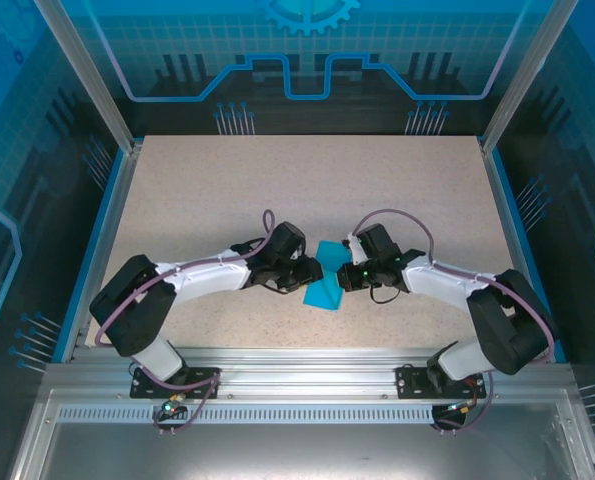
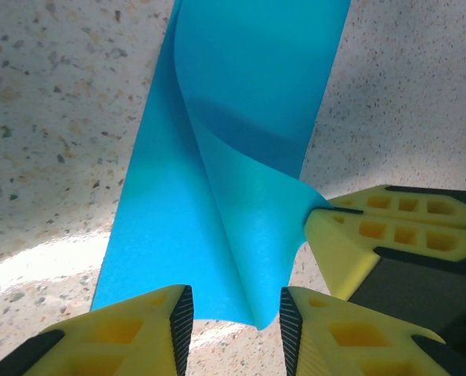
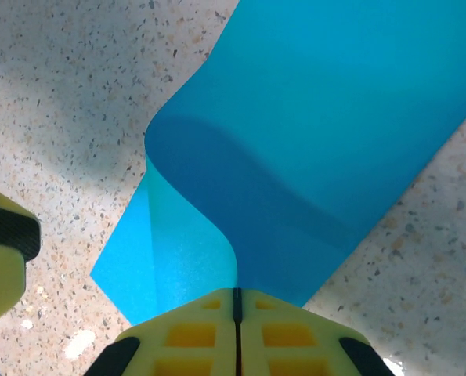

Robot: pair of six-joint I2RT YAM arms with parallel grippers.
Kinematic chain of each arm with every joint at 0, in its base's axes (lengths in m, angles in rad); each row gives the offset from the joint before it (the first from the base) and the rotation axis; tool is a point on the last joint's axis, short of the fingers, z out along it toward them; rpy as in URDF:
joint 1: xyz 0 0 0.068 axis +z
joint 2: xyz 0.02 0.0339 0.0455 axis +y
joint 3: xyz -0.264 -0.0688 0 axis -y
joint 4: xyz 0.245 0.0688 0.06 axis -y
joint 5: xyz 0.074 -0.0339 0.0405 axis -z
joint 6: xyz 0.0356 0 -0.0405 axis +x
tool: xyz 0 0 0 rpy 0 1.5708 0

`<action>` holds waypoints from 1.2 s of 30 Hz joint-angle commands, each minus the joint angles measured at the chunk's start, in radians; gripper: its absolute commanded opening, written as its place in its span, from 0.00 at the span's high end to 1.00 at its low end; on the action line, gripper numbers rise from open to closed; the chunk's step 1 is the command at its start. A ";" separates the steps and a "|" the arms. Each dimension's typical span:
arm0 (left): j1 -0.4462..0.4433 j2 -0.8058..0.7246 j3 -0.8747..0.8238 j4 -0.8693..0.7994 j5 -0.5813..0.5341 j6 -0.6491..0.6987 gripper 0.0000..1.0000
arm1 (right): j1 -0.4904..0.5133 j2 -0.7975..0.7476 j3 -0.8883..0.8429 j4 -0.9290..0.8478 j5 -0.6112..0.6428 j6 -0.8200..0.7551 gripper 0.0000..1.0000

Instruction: Fold a paper plane with a square sheet of paper (pick it up from the middle)

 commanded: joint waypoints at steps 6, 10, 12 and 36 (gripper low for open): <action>-0.016 0.062 0.071 0.032 0.055 0.030 0.63 | -0.026 0.042 0.044 -0.049 -0.010 -0.053 0.93; -0.020 0.088 0.086 0.036 0.063 0.029 0.64 | -0.032 0.047 0.054 -0.054 -0.013 -0.066 0.93; -0.020 0.100 0.093 0.039 0.064 0.028 0.64 | -0.036 0.053 0.057 -0.054 -0.012 -0.073 0.92; -0.022 0.188 0.141 0.059 0.040 0.001 0.71 | -0.057 0.136 0.077 -0.044 -0.022 -0.105 0.92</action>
